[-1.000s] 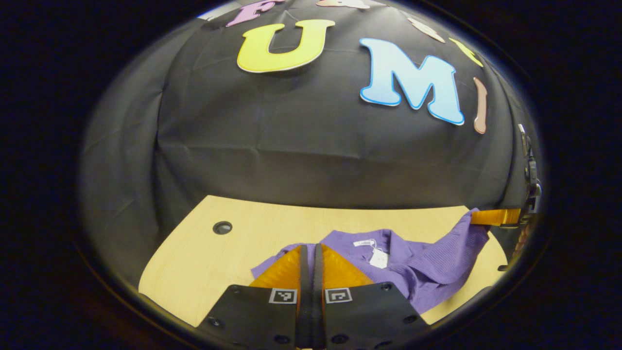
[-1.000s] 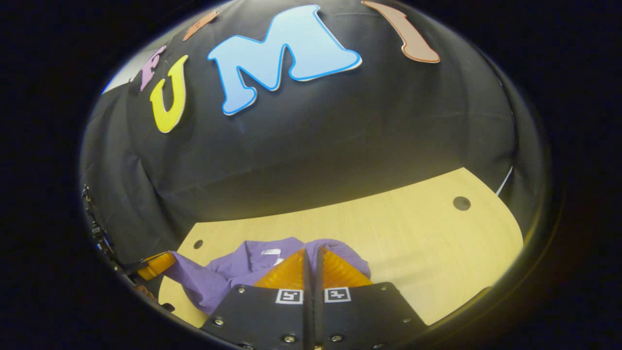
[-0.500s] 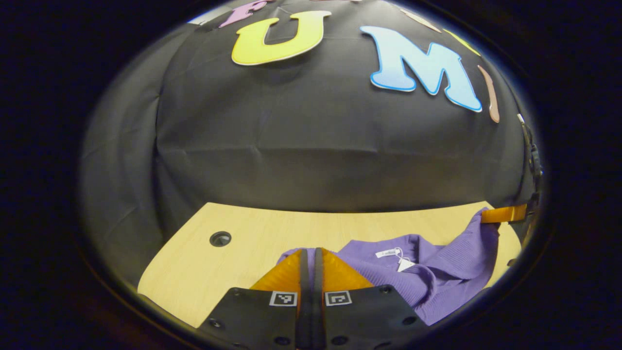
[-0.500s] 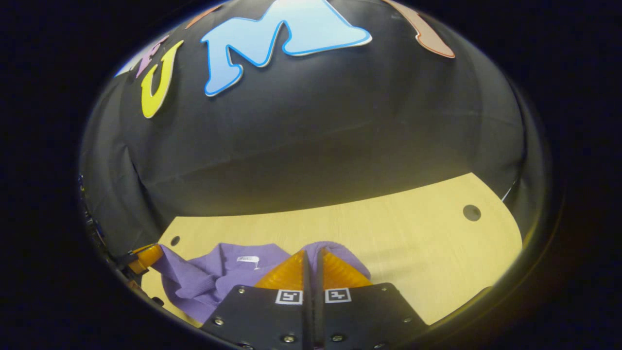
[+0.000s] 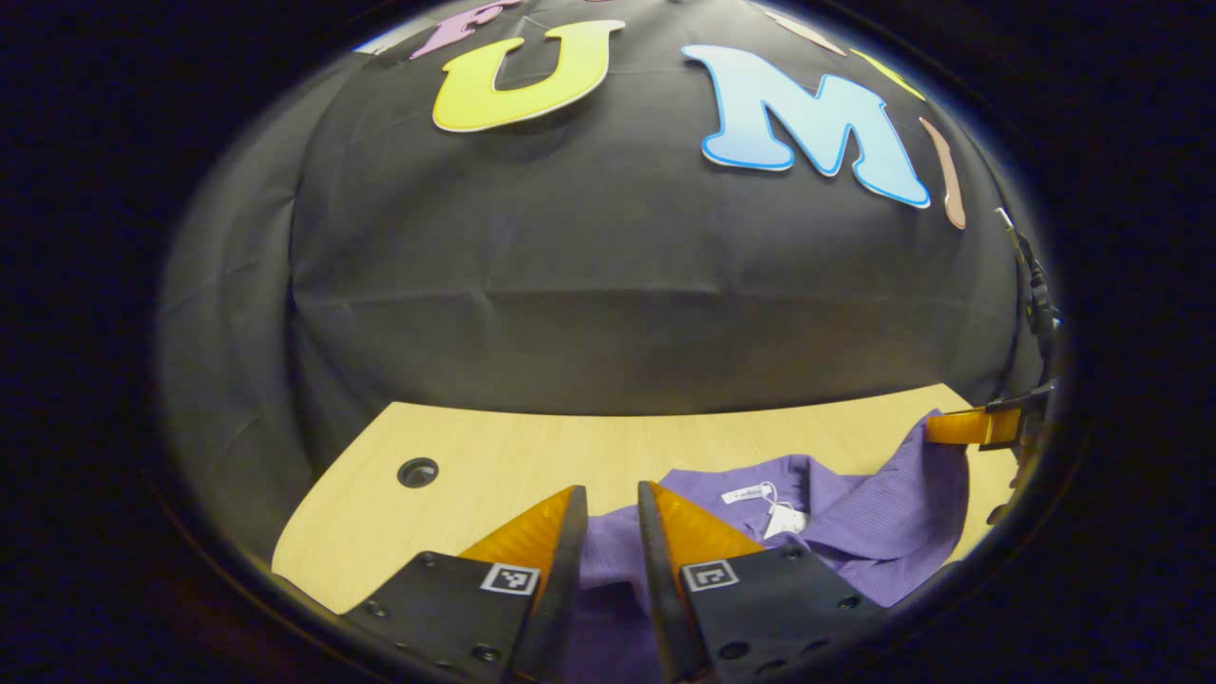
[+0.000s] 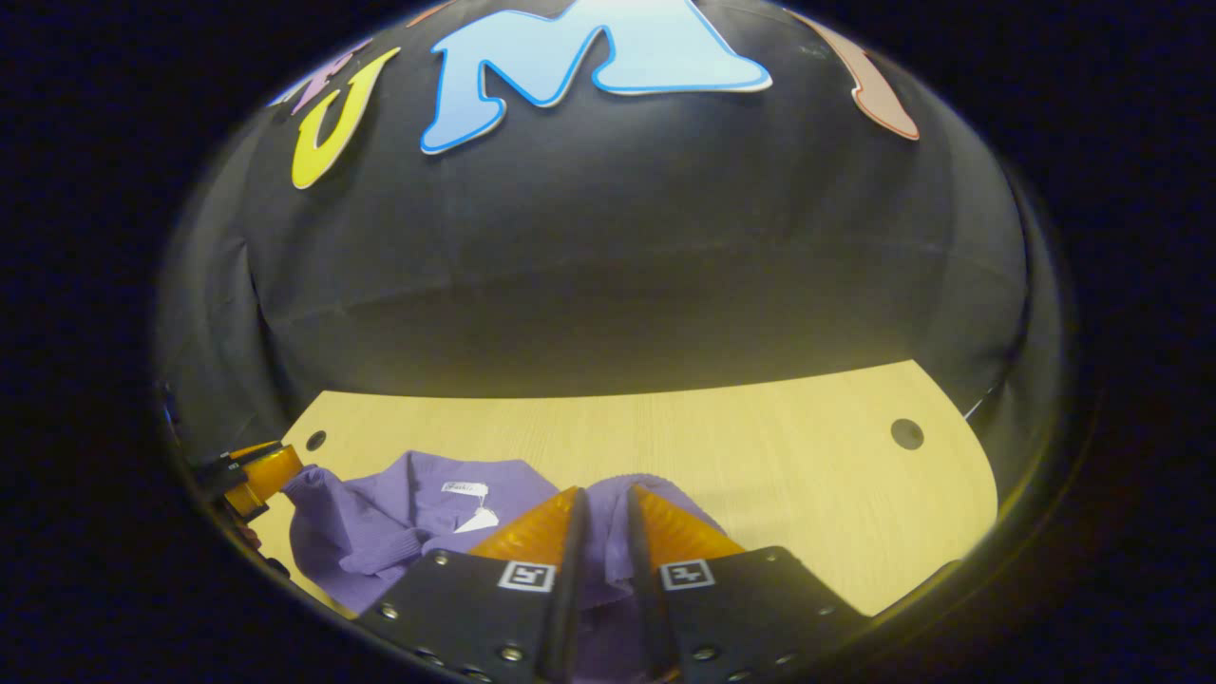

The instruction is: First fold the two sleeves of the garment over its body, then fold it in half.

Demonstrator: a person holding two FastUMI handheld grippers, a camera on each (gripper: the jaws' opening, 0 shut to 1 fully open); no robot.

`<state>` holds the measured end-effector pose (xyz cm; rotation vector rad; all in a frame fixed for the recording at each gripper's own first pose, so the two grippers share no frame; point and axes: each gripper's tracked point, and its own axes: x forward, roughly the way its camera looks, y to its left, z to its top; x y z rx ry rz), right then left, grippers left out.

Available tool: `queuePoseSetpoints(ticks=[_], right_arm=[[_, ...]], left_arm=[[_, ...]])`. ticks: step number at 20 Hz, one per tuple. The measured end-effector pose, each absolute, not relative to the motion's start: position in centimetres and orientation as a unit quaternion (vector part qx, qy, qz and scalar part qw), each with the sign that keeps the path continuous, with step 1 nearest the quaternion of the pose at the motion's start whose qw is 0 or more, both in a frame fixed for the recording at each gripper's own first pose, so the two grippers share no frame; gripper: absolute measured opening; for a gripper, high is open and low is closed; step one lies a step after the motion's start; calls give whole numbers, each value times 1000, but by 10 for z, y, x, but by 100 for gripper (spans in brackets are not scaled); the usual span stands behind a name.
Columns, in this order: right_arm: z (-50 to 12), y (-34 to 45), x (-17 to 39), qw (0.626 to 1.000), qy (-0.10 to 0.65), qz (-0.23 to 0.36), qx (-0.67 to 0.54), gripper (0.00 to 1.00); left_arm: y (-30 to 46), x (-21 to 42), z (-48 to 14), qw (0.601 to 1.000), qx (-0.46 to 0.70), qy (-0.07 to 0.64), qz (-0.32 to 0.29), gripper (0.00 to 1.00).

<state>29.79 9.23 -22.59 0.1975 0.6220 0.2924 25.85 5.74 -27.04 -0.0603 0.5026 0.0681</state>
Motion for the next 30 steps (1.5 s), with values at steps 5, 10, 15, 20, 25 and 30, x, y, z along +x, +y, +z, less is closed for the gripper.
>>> queuePoseSetpoints(ticks=[5, 10, 15, 20, 25, 30], right_arm=[[-190, 79, 292, 953, 263, 132, 70, 71], [-144, 73, 281, 969, 209, 126, 37, 81], [-99, 75, 262, 979, 156, 132, 20, 81], [-68, 82, 238, 982, 112, 148, 19, 81], [-48, 77, 214, 987, 87, 136, 28, 81], [-36, 75, 191, 989, 76, 122, 30, 81]], left_arm=[[56, 250, -247, 971, -42, 231, 38, 80], [56, 240, -208, 978, -33, 201, 42, 94], [51, 225, -152, 987, -18, 154, 44, 94], [45, 203, -111, 993, -14, 106, 48, 94], [38, 182, -84, 996, -14, 72, 41, 94], [33, 174, -63, 998, -21, 59, 33, 94]])
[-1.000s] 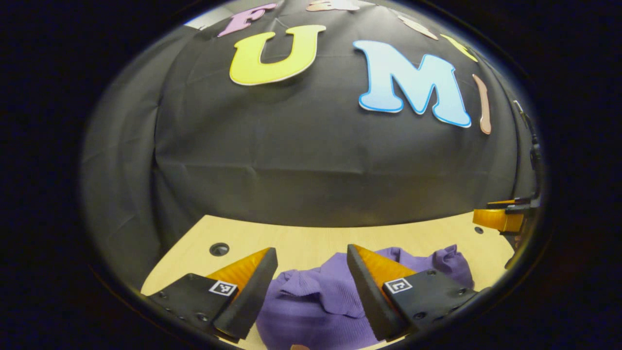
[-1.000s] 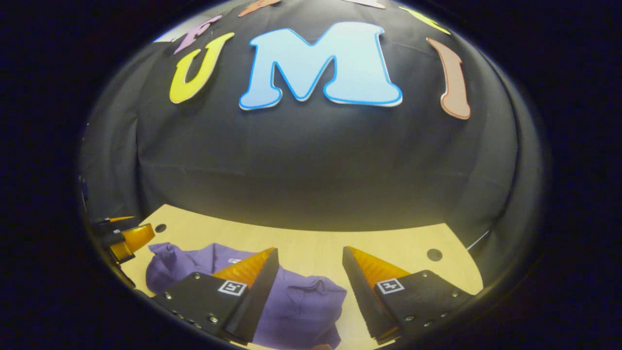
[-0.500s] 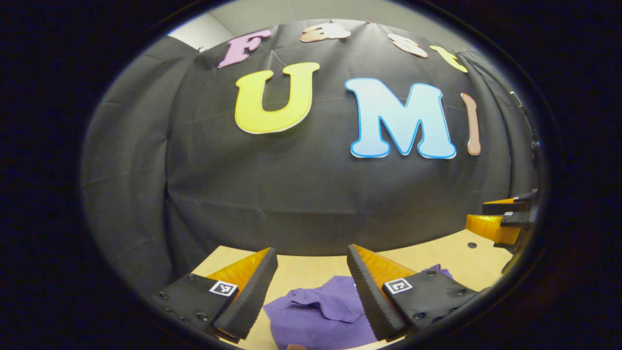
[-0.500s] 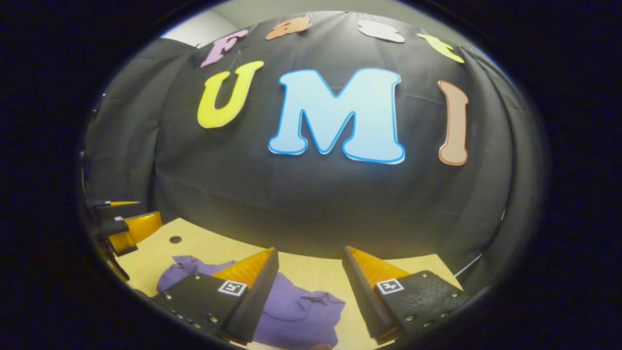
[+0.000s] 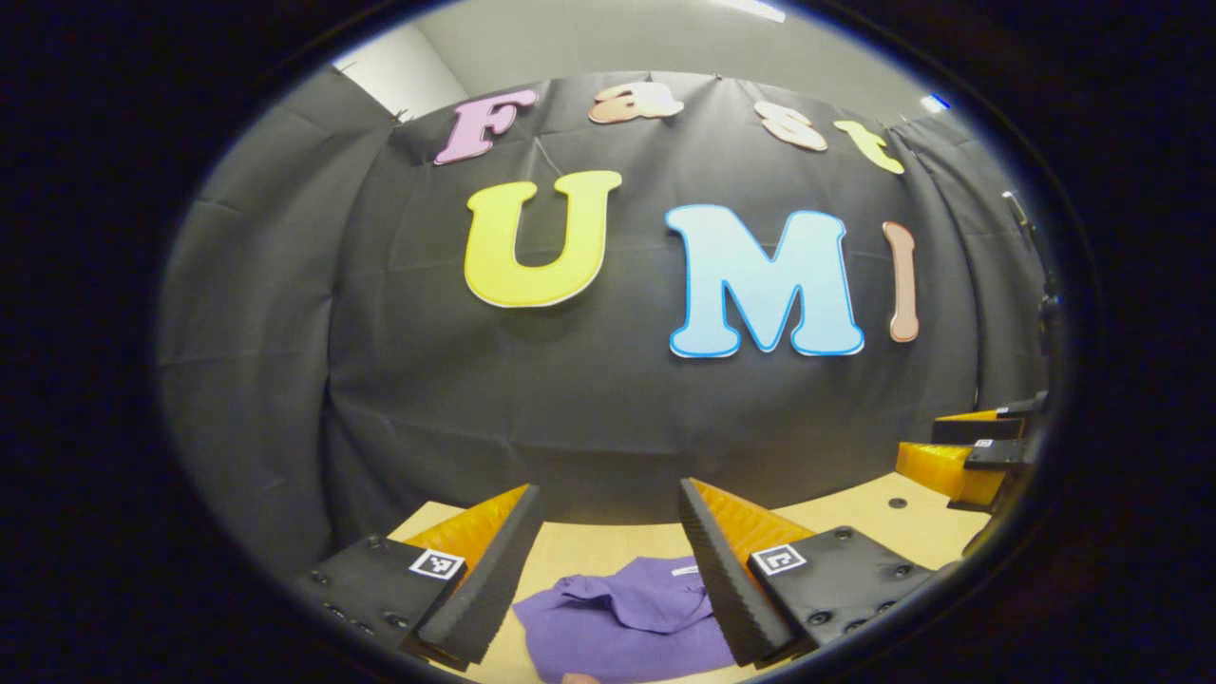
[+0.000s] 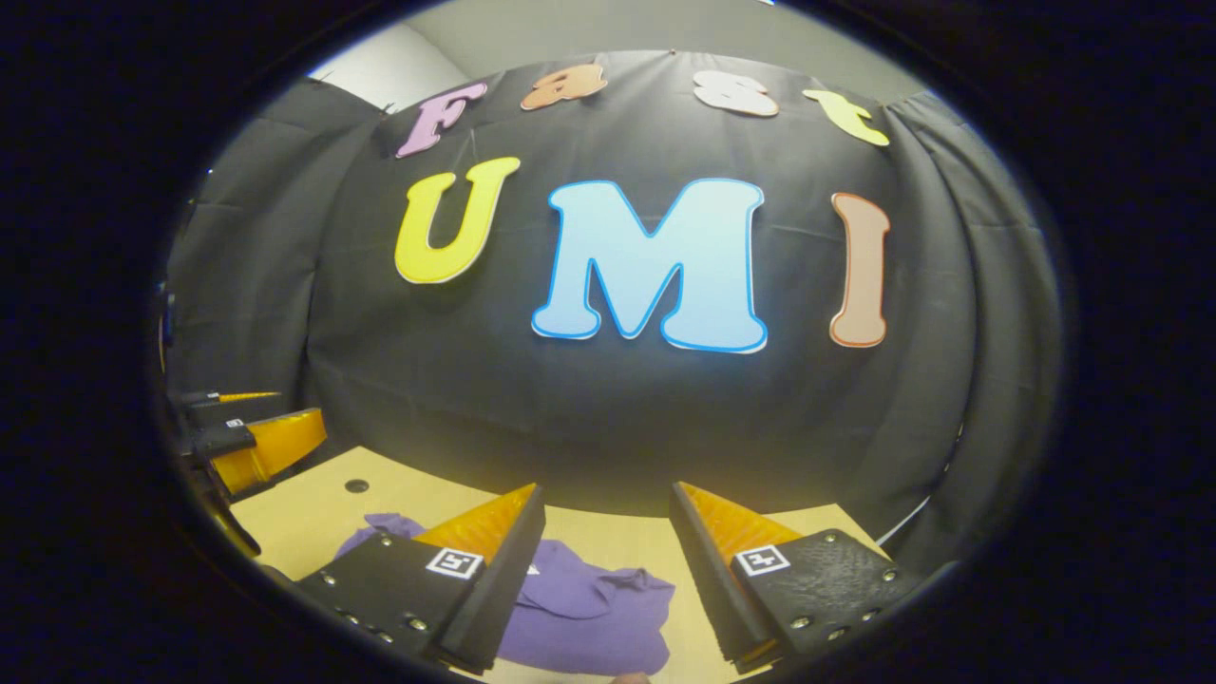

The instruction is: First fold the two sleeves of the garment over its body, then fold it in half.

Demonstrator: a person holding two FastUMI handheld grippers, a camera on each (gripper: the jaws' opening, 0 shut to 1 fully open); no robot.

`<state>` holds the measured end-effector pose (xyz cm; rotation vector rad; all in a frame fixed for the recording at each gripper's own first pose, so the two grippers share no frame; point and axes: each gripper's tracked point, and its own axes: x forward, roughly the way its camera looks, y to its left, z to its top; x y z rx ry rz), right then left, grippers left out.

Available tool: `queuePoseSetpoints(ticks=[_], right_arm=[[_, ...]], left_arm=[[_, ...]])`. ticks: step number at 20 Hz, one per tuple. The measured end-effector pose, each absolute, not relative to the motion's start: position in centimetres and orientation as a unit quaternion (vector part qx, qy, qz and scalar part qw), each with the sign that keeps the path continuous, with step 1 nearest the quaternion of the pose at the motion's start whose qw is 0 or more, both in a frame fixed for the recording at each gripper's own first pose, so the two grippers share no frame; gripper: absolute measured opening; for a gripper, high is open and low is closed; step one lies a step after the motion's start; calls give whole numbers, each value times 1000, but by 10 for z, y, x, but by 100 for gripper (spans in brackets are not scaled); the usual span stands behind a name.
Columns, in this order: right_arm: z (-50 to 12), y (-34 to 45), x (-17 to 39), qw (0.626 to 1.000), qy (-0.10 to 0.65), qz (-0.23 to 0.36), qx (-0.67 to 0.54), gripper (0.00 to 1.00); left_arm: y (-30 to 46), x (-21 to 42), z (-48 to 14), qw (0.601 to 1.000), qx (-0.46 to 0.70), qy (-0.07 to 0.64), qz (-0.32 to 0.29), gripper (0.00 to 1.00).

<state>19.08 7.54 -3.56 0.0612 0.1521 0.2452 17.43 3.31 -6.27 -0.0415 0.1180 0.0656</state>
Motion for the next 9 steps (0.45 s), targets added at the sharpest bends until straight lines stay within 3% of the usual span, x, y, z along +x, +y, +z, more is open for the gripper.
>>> queuePoseSetpoints(ticks=[9], right_arm=[[-21, 76, 165, 992, 57, 106, 24, 81]], left_arm=[[30, 157, -51, 998, -8, 54, 15, 94]])
